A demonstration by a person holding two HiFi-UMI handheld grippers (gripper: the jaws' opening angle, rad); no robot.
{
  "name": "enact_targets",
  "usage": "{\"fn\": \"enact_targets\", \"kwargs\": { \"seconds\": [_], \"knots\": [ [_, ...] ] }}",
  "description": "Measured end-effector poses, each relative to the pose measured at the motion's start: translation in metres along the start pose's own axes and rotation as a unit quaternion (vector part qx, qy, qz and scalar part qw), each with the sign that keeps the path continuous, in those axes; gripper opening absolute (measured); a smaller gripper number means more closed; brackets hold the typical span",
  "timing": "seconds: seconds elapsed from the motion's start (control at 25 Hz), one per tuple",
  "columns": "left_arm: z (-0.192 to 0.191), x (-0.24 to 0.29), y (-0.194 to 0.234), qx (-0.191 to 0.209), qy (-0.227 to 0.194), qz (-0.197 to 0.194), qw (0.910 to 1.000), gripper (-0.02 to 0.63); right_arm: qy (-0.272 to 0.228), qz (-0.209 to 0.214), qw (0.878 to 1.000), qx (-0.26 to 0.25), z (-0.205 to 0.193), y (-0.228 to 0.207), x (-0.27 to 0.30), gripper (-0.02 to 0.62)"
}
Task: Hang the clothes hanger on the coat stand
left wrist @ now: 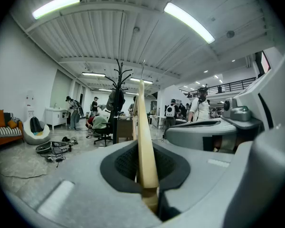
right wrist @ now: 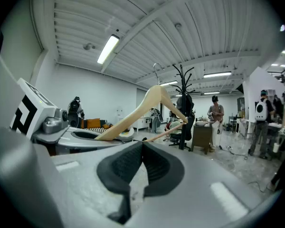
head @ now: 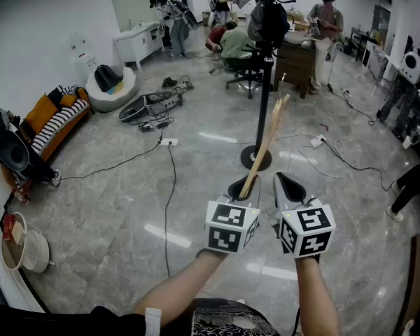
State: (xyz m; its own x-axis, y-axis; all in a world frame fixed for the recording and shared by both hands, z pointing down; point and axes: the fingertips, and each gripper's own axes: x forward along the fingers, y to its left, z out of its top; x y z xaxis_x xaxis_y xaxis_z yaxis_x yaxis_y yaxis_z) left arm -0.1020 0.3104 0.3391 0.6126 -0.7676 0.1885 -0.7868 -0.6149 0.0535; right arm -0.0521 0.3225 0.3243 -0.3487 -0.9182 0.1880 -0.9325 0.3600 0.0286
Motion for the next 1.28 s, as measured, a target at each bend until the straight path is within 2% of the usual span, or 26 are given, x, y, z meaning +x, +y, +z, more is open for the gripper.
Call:
{"fn": "enact_targets", "kwargs": {
  "seconds": [0.4, 0.72, 0.96, 1.28],
  "knots": [
    [-0.006, 0.034, -0.037, -0.009, 0.011, 0.011, 0.9998, 0.026, -0.008, 0.011, 1.0, 0.01, -0.009, -0.051, -0.015, 0.0],
    [-0.008, 0.07, -0.026, -0.021, 0.017, 0.015, 0.9995, 0.026, -0.007, 0.014, 1.0, 0.011, -0.012, -0.076, 0.007, 0.0],
    [-0.008, 0.103, 0.009, -0.03, 0.019, 0.006, 0.9993, 0.026, 0.006, 0.012, 1.0, 0.008, -0.012, -0.083, 0.055, 0.0],
    [0.004, 0.167, 0.102, -0.035, 0.031, 0.002, 0.9989, 0.026, 0.02, 0.007, 1.0, 0.001, 0.011, -0.089, 0.164, 0.0]
  ]
}}
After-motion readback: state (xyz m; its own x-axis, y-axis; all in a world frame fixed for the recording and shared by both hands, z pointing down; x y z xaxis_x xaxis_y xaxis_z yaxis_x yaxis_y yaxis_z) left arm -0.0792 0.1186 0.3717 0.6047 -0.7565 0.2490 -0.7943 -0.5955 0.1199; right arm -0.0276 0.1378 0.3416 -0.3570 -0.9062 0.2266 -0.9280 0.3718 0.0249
